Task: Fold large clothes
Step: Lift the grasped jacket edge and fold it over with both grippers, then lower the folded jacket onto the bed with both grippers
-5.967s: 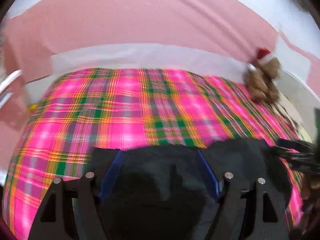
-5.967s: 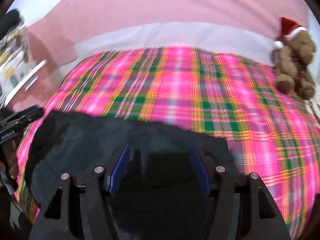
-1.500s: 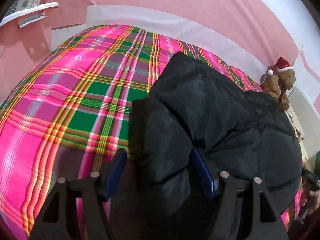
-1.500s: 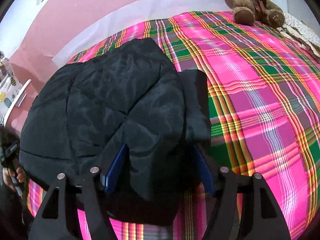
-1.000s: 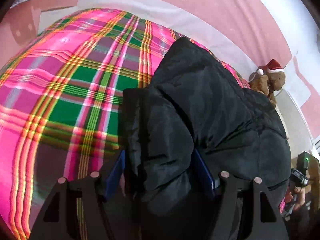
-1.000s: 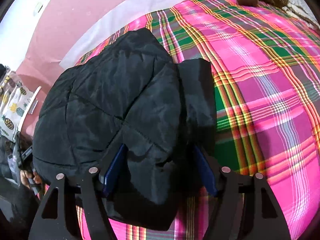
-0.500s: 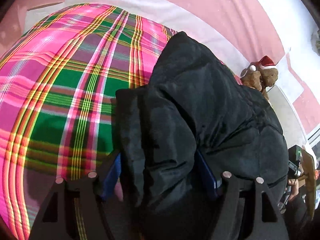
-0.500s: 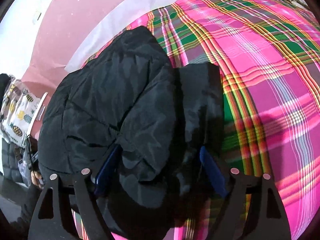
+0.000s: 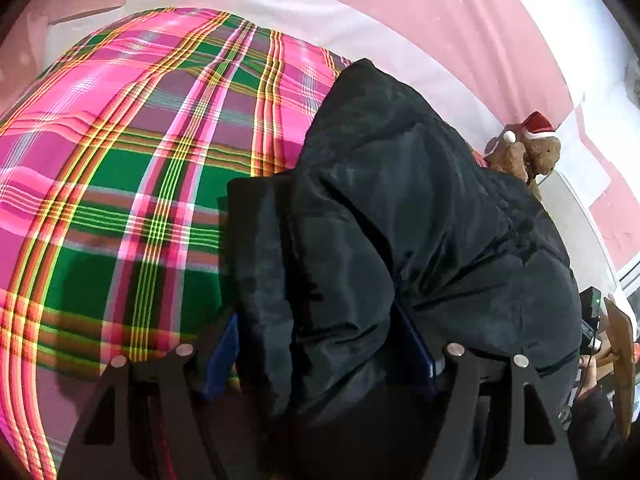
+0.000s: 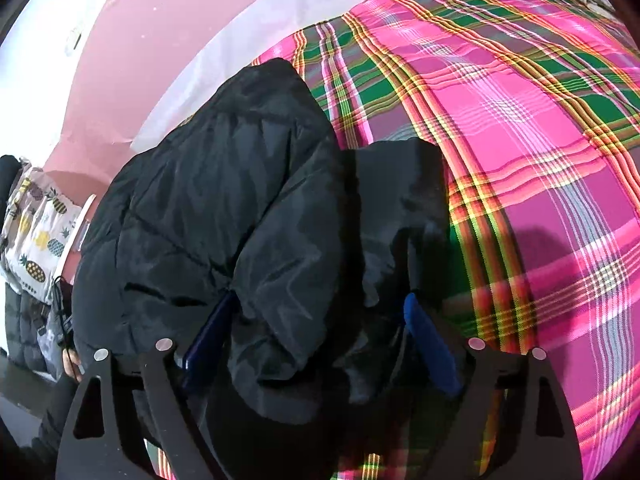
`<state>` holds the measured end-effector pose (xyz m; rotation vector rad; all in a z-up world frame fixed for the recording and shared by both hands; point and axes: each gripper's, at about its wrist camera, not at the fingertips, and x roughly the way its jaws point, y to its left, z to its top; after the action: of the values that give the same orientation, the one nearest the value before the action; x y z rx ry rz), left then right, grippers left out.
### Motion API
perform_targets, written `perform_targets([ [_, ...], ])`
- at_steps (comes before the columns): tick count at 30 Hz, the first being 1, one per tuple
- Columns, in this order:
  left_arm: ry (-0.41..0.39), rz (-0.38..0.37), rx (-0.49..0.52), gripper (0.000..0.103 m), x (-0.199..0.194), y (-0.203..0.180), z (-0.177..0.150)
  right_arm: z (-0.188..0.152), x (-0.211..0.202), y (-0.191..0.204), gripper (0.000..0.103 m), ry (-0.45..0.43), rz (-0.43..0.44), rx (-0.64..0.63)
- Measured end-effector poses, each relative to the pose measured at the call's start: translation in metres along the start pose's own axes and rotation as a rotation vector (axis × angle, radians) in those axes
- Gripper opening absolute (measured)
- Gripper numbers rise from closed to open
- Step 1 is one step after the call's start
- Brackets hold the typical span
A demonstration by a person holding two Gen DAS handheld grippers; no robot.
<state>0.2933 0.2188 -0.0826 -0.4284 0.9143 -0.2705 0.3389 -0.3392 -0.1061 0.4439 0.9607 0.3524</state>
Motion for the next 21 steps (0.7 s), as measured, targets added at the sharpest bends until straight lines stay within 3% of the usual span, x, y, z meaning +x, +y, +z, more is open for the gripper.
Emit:
perform_targets([
  [5,-0.009,0.014,0.008,0.075,-0.003,-0.002,-0.002,-0.01,-0.014,0.002,0.086,-0.056,-0.029,-0.001],
  [9,-0.007,0.018,0.011,0.076,-0.002,-0.003,-0.001,-0.01,-0.003,-0.007,0.097,-0.019,-0.014,0.045],
  [13,-0.011,0.014,-0.005,0.076,0.0,-0.002,-0.001,-0.002,0.008,-0.005,0.099,0.014,-0.005,0.058],
  [14,-0.012,0.013,-0.006,0.076,0.0,-0.002,-0.002,-0.002,0.009,-0.002,0.098,0.022,-0.014,0.047],
  [16,-0.015,0.009,-0.01,0.076,-0.001,-0.001,-0.004,-0.003,0.007,0.0,0.083,0.031,0.012,0.049],
  [17,-0.018,0.005,-0.01,0.076,-0.001,0.0,-0.005,-0.005,0.004,-0.001,0.081,0.029,0.027,0.053],
  [21,-0.012,-0.021,-0.023,0.076,0.002,0.003,-0.003,-0.006,0.007,-0.005,0.079,0.033,0.052,0.059],
])
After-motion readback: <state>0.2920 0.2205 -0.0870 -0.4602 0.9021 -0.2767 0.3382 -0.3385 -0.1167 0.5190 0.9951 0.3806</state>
